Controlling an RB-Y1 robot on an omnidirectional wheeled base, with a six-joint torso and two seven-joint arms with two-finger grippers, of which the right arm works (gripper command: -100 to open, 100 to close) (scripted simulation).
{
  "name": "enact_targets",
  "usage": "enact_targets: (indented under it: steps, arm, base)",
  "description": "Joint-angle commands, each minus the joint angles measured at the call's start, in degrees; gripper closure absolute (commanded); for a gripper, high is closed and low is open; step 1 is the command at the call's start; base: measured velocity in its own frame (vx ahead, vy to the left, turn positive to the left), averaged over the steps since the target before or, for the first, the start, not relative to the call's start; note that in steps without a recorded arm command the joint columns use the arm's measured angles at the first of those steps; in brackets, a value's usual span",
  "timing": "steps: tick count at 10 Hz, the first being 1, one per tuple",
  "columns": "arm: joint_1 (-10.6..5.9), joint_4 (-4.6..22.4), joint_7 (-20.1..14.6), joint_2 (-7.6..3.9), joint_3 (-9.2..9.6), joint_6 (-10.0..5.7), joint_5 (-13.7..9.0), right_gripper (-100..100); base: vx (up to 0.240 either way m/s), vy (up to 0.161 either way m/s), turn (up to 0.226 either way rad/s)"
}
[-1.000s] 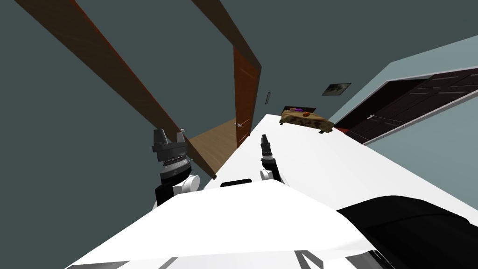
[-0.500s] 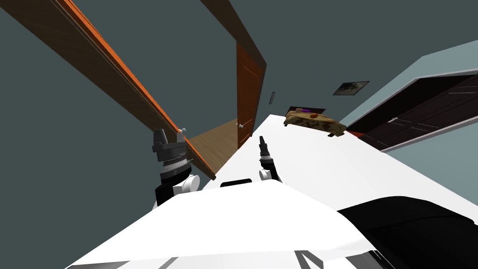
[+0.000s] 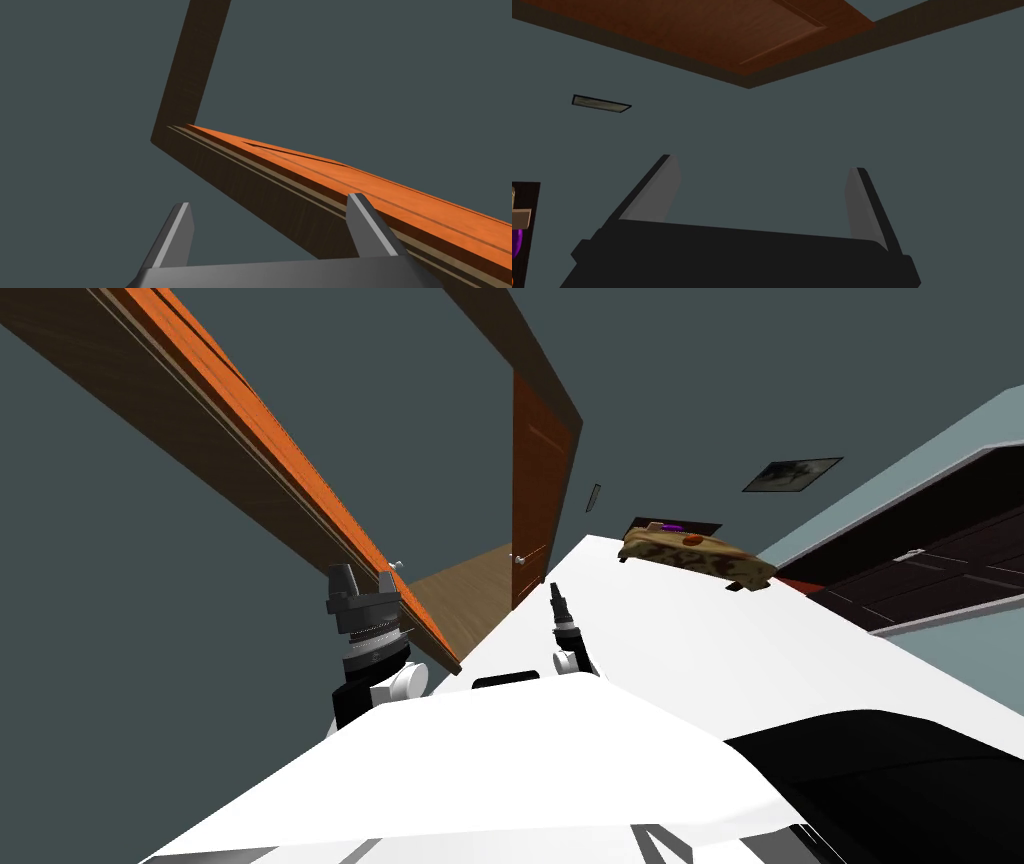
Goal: Push the door open
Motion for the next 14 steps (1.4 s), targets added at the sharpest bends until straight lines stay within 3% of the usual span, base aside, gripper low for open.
enact_targets:
  steps: [1, 14]
  arm:
    - [-0.75, 1.6, 1.8, -0.31, 0.31, -0.1, -0.4, -100]
    - [-7.71, 17.9, 16.2, -2.76, 2.69, -2.56, -3.7, -100]
  base:
    - [0.083, -0.087, 0.111]
    - [0.072, -0.093, 0.133]
